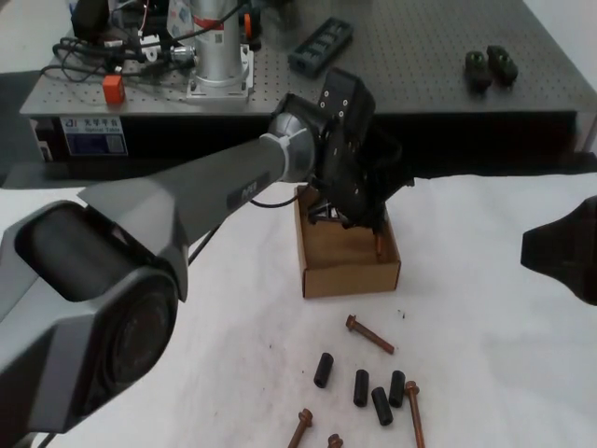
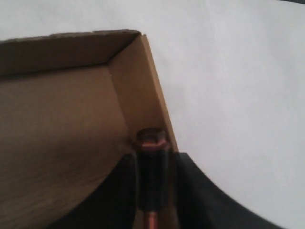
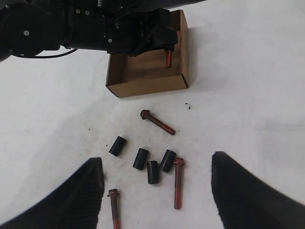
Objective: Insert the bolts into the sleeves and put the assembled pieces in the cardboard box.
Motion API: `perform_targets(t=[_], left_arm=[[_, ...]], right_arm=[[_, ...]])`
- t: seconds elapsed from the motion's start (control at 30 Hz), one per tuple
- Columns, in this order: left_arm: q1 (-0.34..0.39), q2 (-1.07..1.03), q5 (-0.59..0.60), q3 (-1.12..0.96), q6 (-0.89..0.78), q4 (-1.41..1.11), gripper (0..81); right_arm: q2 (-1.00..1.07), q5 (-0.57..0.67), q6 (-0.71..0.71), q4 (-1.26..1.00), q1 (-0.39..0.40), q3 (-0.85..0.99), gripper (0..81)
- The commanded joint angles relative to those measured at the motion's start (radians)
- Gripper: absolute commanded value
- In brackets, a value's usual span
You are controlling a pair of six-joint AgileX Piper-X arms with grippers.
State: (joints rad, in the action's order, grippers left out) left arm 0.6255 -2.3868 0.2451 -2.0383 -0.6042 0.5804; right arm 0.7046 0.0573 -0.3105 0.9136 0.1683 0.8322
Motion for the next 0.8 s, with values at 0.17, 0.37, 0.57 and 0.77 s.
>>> perform_targets(t=[0.17, 0.37, 0.57, 0.77], left_arm=[[0.003, 0.015, 0.026, -0.014, -0.056, 0.011, 21.3], [-0.02, 0.125, 0.105, -0.015, -0.004, 0.085, 21.3], [-0.021, 0.345, -0.101, 0.036, 0.287, 0.235, 21.3], [-0.024, 0.605, -0.147, 0.334, 0.321, 0.142, 21.3]], right_arm=[[0.01, -0.002, 0.02, 0.003, -0.004, 0.006, 48.6], [0.158, 0.003, 0.092, 0.049, -0.002, 0.008, 48.6], [0.436, 0.005, 0.124, 0.042, 0.052, 0.008, 48.6], [0.675, -0.024, 0.125, -0.095, 0.161, 0.008, 39.6]])
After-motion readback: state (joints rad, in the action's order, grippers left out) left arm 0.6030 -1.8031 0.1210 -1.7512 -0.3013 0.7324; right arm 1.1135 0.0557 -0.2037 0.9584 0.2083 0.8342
